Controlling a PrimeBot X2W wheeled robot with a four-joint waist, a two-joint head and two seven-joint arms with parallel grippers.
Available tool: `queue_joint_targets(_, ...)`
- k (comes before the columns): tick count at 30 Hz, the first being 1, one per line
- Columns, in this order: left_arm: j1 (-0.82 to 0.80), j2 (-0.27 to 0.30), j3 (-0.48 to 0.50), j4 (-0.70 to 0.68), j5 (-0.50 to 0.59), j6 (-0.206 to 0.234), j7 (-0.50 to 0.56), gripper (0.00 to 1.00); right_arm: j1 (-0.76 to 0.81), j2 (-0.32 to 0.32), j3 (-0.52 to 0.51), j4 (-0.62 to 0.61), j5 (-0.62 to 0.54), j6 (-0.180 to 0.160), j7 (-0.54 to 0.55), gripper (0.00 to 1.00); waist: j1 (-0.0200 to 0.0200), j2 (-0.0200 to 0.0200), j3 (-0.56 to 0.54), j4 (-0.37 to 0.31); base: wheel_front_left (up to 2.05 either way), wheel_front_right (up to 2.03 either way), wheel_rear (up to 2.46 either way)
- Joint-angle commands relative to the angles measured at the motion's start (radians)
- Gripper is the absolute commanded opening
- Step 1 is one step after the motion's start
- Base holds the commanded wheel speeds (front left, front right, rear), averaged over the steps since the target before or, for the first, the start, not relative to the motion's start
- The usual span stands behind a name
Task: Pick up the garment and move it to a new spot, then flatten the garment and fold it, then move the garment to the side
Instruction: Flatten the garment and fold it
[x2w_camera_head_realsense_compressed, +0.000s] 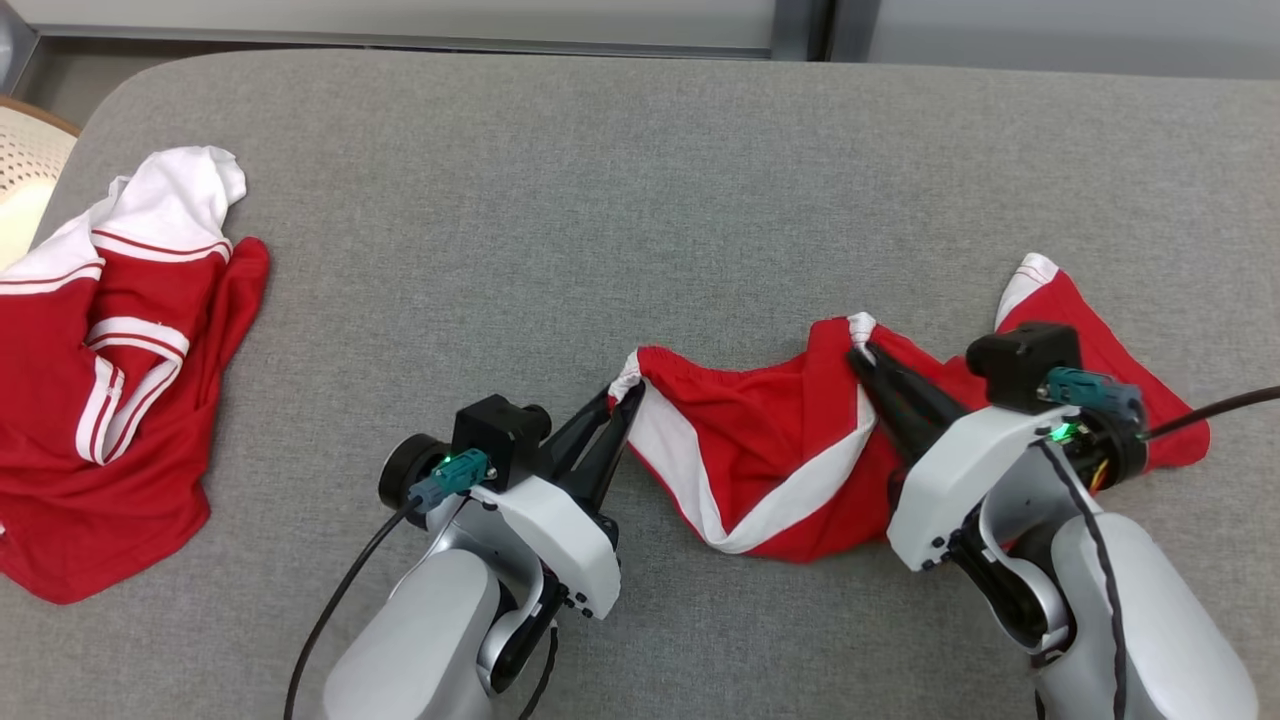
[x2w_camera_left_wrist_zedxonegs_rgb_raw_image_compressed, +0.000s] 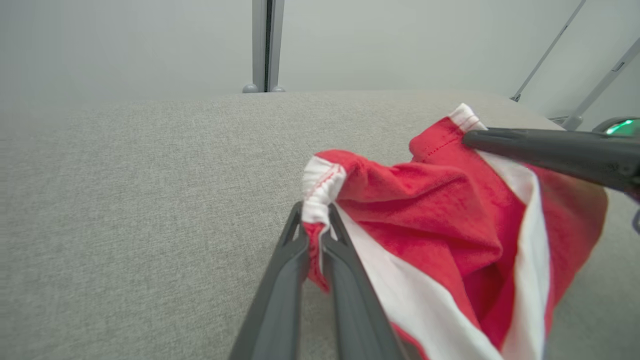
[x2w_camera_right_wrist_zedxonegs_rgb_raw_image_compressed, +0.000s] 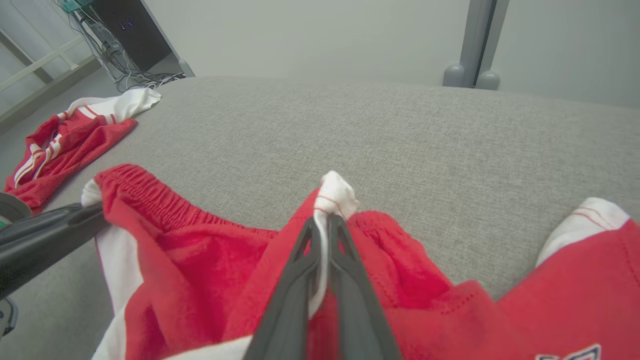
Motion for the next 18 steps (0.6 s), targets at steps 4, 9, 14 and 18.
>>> queue_joint_targets(4, -0.025, 0.006, 0.022, -0.016, -0.016, 0.015, -0.049, 0.00, -0.011, -0.026, -0.012, -0.033, 0.011, 0.000, -0.072, 0.00, 0.0000, 0.0000, 0.000, 0.001, 0.00, 0.00, 0.00)
queue_joint_targets(9, -0.041, 0.021, 0.061, -0.077, -0.026, 0.032, -0.082, 0.00, -0.002, -0.038, -0.050, -0.100, -0.003, 0.000, -0.171, 0.00, 0.0000, 0.0000, -0.020, -0.013, 0.00, 0.00, 0.00)
queue_joint_targets(14, -0.078, 0.055, 0.103, -0.204, -0.010, 0.064, -0.097, 0.00, -0.019, -0.046, -0.125, -0.203, -0.028, 0.000, -0.273, 0.00, 0.0000, 0.0000, -0.055, -0.032, 0.00, 0.00, 0.00)
queue_joint_targets(18, -0.125, 0.078, 0.125, -0.313, 0.003, 0.093, -0.070, 0.00, -0.039, -0.039, -0.186, -0.283, -0.066, 0.000, -0.297, 0.00, 0.0000, 0.0000, -0.085, -0.048, 0.00, 0.00, 0.00)
